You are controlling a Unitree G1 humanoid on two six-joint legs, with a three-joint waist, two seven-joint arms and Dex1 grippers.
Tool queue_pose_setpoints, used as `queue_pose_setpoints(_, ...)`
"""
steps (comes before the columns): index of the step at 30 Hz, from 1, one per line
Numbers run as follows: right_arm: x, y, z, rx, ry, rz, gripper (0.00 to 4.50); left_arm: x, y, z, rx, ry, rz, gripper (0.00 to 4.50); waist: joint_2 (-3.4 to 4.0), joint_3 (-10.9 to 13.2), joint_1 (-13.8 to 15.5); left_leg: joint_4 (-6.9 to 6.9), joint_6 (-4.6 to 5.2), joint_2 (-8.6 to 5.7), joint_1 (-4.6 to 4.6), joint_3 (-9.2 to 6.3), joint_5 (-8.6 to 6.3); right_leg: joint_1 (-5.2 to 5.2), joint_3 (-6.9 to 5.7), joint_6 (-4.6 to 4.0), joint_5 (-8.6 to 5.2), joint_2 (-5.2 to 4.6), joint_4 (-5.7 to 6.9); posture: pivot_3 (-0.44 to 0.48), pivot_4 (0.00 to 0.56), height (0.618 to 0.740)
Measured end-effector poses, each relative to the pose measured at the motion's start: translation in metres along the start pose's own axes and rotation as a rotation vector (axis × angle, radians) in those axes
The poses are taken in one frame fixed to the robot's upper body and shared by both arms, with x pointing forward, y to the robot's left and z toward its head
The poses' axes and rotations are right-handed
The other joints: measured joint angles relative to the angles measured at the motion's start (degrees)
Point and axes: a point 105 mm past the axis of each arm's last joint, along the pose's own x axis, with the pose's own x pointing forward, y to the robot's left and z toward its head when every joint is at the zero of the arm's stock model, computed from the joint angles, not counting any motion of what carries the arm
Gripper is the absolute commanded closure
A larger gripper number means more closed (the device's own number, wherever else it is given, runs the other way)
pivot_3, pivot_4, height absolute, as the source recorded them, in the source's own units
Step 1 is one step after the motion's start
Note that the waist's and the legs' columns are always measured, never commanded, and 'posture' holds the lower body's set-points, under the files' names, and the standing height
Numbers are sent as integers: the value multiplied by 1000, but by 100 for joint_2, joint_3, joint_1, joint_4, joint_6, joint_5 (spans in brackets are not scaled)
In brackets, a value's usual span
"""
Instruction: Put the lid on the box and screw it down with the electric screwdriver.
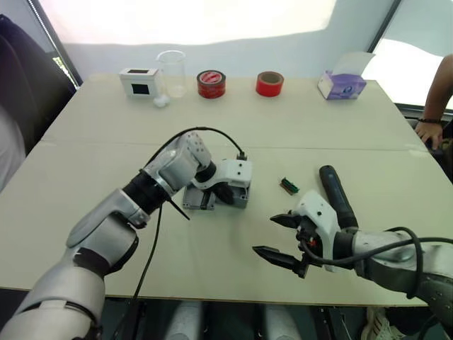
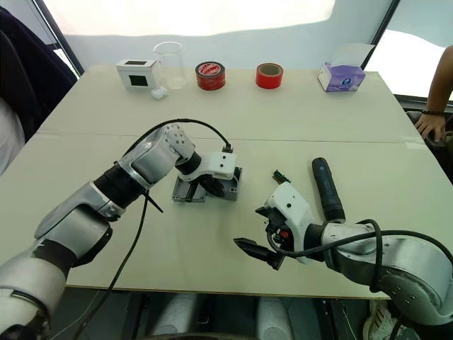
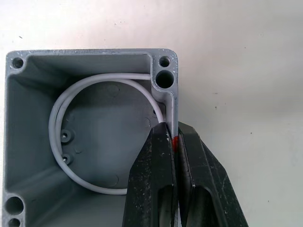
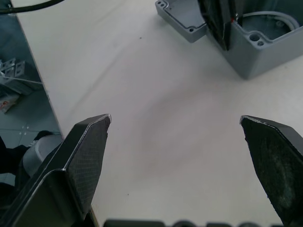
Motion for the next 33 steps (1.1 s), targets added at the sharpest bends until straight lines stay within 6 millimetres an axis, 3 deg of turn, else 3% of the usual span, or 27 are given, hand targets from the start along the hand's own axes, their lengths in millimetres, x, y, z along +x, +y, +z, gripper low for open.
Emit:
queue_pose_setpoints(5, -8, 6, -6, -9, 29, 29, 0, -10, -12, 10, 226, -67, -104, 4463, 0, 0, -14, 0, 0, 2, 0, 0, 0, -3, 0, 0, 0, -1, -1, 0, 150, 740)
queue_pose_setpoints(9, -11, 7, -10, -1, 37, 35, 0, -15, -23, 4, 384, -27, -194, 4463, 1, -1, -11, 0, 0, 2, 1, 1, 0, -2, 1, 0, 0, -4, -1, 0, 150, 740)
queue_pose_setpoints(22, -11, 13, -11, 7, 8, 35, 0, 8, -13, 4, 471, -32, -246, 4463, -1, 0, -17, 13, 11, -2, -1, 1, -7, 10, -1, 13, 7, -2, -11, 0, 150, 740)
queue_pose_setpoints(26, -11, 12, -10, 7, 3, 27, 0, 9, -15, 0, 500, -7, -261, 3390, -1, 0, -9, 14, 11, -2, -1, 1, -7, 11, -1, 14, 7, -3, -11, 0, 150, 740)
queue_pose_setpoints(31, -11, 14, -7, 8, -1, 40, 0, 3, -17, -9, 481, 2, -269, 1540, -1, 0, -13, 14, 11, -2, 0, 0, -7, 11, 0, 14, 7, -3, -11, 0, 150, 740)
queue_pose_setpoints(33, -12, 15, -6, 5, -6, 44, 0, 1, -17, -5, 448, -29, -263, 1291, -1, 0, -6, 15, 11, -2, -1, -1, -7, 12, 0, 14, 7, -3, -11, 0, 150, 740)
